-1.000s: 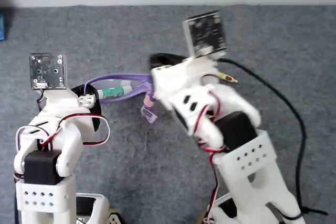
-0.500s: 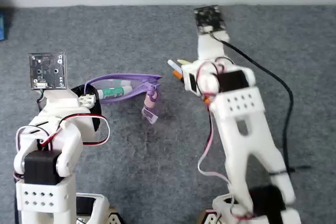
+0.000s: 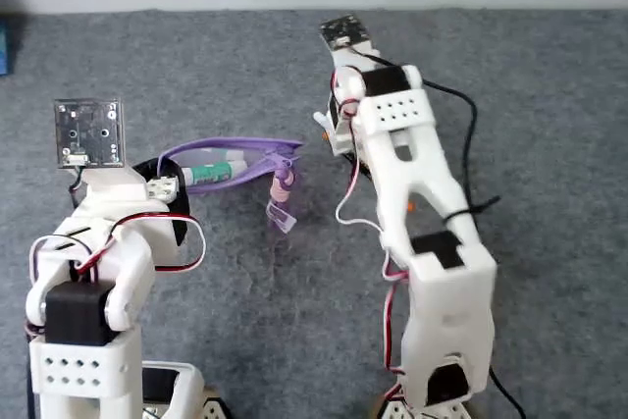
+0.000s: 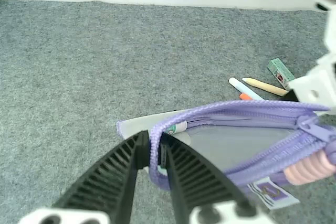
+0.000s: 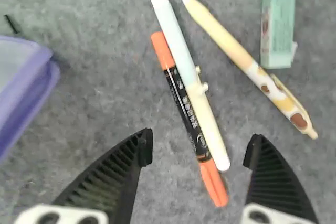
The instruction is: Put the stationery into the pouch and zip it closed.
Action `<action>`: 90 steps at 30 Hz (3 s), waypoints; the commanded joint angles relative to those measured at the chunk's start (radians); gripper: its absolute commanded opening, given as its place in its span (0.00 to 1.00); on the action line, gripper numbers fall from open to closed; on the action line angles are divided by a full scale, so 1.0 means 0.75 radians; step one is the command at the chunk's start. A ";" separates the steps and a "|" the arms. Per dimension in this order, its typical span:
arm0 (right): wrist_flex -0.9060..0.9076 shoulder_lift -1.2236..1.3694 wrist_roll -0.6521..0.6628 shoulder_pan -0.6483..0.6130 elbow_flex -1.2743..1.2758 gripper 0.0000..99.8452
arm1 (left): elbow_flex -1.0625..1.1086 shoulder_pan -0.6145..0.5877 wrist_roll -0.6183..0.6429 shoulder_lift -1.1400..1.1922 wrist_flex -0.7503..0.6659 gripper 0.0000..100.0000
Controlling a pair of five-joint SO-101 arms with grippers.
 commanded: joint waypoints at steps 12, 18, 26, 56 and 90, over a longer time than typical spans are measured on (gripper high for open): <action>0.169 0.682 0.125 0.032 -0.818 0.29 | -0.005 0.006 -0.010 0.012 -0.016 0.01; 0.181 0.850 0.127 0.077 -0.943 0.27 | -0.005 0.006 -0.010 0.012 -0.016 0.01; 0.298 0.864 0.119 0.087 -0.953 0.03 | -0.005 0.006 -0.008 0.012 -0.016 0.01; 0.500 0.302 -0.027 0.075 -1.340 0.01 | -0.005 0.006 -0.012 0.012 -0.018 0.01; 0.492 -1.454 -0.237 -0.367 -0.065 0.01 | -0.007 0.006 -0.016 0.012 -0.016 0.01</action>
